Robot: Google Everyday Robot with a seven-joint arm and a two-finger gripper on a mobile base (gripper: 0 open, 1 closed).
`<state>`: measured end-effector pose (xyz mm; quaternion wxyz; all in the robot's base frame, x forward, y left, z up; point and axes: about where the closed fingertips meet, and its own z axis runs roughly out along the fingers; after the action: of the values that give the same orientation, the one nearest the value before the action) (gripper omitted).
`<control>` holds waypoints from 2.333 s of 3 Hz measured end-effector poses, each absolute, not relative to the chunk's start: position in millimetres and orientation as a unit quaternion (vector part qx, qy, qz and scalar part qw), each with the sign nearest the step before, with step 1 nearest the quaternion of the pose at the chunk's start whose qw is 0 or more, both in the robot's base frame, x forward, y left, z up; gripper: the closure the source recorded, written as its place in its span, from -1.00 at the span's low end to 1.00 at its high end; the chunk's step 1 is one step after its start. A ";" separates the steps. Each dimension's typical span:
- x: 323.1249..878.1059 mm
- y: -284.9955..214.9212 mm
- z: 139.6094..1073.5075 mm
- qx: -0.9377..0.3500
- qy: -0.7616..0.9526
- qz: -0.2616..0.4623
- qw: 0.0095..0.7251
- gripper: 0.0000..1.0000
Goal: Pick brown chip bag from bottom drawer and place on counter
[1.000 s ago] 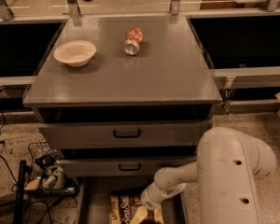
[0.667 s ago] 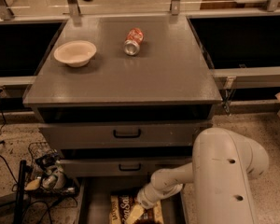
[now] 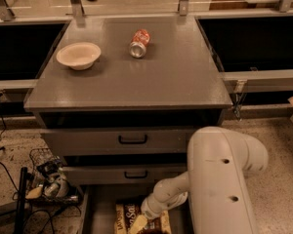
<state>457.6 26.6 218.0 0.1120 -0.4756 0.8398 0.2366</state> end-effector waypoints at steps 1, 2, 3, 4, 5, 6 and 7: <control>466.7 34.3 198.8 -0.458 0.852 0.221 0.124 -1.00; 469.5 44.2 187.5 -0.459 0.847 0.241 0.118 -1.00; 469.8 44.7 186.8 -0.458 0.848 0.239 0.119 -1.00; 470.8 58.9 149.2 -0.456 0.855 0.222 0.108 -1.00; 470.8 58.9 149.1 -0.456 0.855 0.222 0.108 -1.00; 465.7 66.2 127.6 -0.462 0.855 0.218 0.087 -1.00; 465.7 66.3 127.6 -0.462 0.855 0.218 0.087 -1.00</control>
Offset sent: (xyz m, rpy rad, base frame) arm 0.0010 0.0002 -0.0032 -0.0239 -0.0248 -0.0311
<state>465.7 66.3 127.6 0.0868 -0.4625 0.8551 0.2177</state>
